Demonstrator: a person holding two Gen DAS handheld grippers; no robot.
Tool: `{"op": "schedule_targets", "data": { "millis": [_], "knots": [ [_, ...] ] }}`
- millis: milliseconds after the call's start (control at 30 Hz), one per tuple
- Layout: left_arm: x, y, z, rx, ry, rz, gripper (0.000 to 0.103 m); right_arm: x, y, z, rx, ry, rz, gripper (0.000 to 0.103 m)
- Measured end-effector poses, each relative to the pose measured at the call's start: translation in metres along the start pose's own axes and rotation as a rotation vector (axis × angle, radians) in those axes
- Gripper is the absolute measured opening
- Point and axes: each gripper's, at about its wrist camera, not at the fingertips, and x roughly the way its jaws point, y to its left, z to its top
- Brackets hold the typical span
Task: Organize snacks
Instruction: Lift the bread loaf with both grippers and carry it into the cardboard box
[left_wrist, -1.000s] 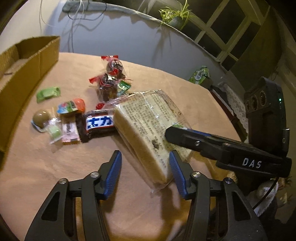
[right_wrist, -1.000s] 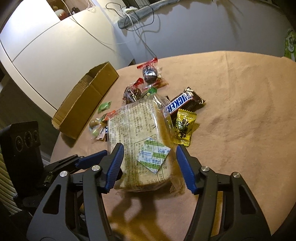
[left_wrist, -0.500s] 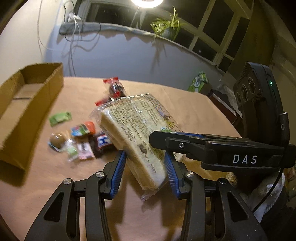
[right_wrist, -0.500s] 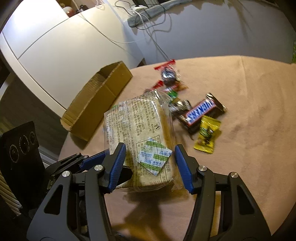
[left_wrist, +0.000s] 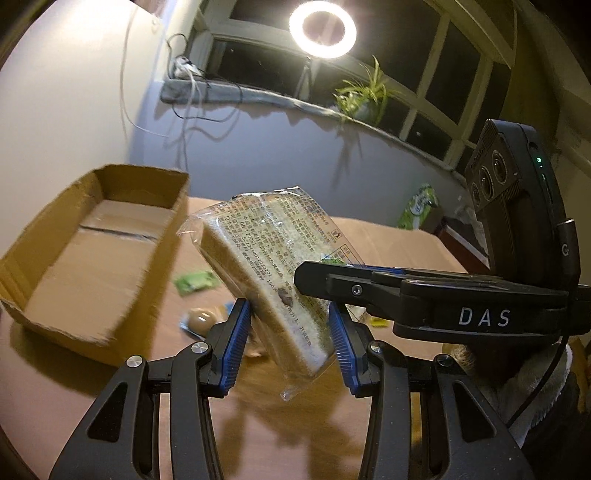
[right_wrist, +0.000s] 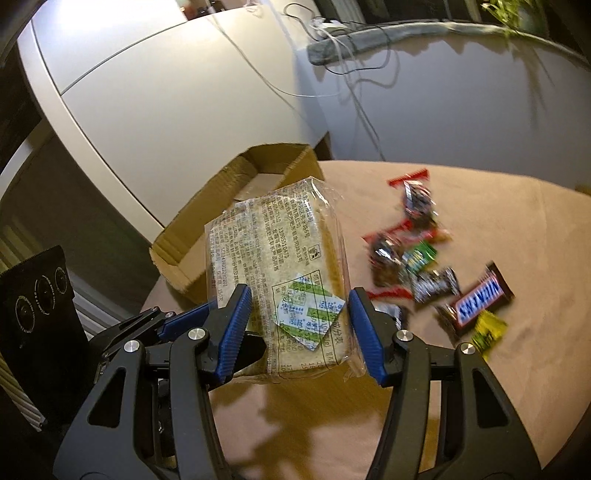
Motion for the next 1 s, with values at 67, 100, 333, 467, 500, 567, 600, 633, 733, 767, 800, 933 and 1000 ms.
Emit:
{"op": "schedule_targets", "data": {
  "millis": [67, 100, 333, 467, 500, 567, 600, 633, 733, 767, 800, 933, 1000],
  "knots": [
    [-0.005, 0.008, 0.005, -0.006, -0.019, 0.015, 0.041, 0.005, 0.008, 0.007, -0.017, 0.000, 0.006, 0.058],
    [-0.006, 0.012, 0.008, -0.010, -0.028, 0.022, 0.041, 0.007, 0.013, 0.011, -0.029, 0.000, 0.010, 0.058],
    [-0.023, 0.049, 0.021, -0.058, -0.082, 0.079, 0.041, 0.036, 0.056, 0.039, -0.104, 0.011, 0.051, 0.058],
    [-0.028, 0.076, 0.025, -0.098, -0.092, 0.106, 0.041, 0.059, 0.079, 0.049, -0.139, 0.025, 0.067, 0.058],
    [-0.029, 0.080, 0.024, -0.106, -0.094, 0.111, 0.041, 0.065, 0.083, 0.051, -0.146, 0.029, 0.069, 0.058],
    [-0.032, 0.093, 0.024, -0.124, -0.098, 0.128, 0.041, 0.077, 0.092, 0.055, -0.165, 0.037, 0.081, 0.058],
    [-0.034, 0.096, 0.025, -0.129, -0.099, 0.133, 0.041, 0.081, 0.093, 0.056, -0.171, 0.041, 0.087, 0.058],
    [-0.035, 0.102, 0.025, -0.137, -0.101, 0.142, 0.041, 0.088, 0.098, 0.058, -0.179, 0.048, 0.095, 0.058],
    [-0.038, 0.116, 0.025, -0.158, -0.105, 0.163, 0.041, 0.103, 0.106, 0.061, -0.198, 0.059, 0.111, 0.058],
    [-0.039, 0.121, 0.026, -0.168, -0.106, 0.173, 0.041, 0.107, 0.108, 0.062, -0.202, 0.060, 0.116, 0.058],
    [-0.039, 0.124, 0.027, -0.172, -0.106, 0.181, 0.041, 0.113, 0.110, 0.063, -0.204, 0.061, 0.120, 0.058],
    [-0.036, 0.136, 0.031, -0.188, -0.100, 0.206, 0.041, 0.130, 0.116, 0.070, -0.207, 0.072, 0.136, 0.058],
    [-0.030, 0.143, 0.036, -0.197, -0.088, 0.210, 0.041, 0.140, 0.118, 0.076, -0.207, 0.078, 0.132, 0.058]
  ]
}}
